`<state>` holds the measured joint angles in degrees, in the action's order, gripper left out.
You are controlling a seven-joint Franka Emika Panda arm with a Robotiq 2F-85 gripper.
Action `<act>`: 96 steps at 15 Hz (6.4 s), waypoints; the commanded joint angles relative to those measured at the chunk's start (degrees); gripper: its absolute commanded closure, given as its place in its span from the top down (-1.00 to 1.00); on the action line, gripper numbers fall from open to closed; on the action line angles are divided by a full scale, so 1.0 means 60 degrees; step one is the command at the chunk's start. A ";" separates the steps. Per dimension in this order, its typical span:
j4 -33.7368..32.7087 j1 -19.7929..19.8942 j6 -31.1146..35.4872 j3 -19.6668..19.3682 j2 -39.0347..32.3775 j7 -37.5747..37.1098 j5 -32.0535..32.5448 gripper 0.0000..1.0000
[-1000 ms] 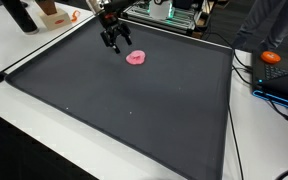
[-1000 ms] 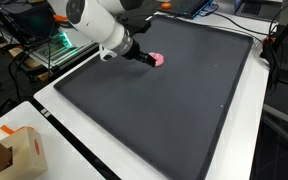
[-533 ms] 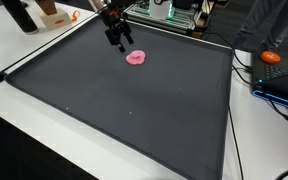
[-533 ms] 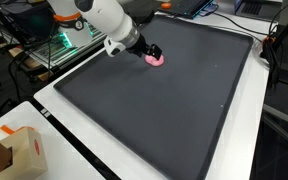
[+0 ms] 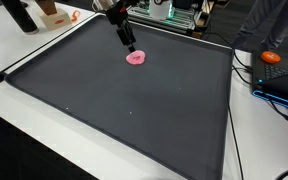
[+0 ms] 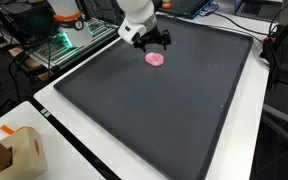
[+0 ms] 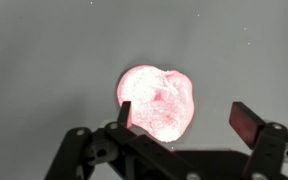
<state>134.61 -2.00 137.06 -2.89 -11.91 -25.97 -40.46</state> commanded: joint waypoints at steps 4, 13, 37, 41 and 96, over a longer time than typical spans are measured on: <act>-0.0529 -0.0469 -0.0292 0.0093 0.0226 -0.1757 0.3224 1.00; -0.0894 -0.0506 -0.0472 0.0416 0.0247 -0.1980 0.4210 1.00; 0.0360 -0.0906 0.2310 0.0648 -0.1029 -0.1166 0.4400 0.02; 0.0323 -0.0916 0.2162 0.0647 -0.0954 -0.1188 0.4433 -0.54; -0.4794 -0.2014 -0.4353 0.1321 -0.3082 0.3643 0.9571 1.00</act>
<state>109.41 -13.66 114.72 4.82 -27.52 -7.59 14.80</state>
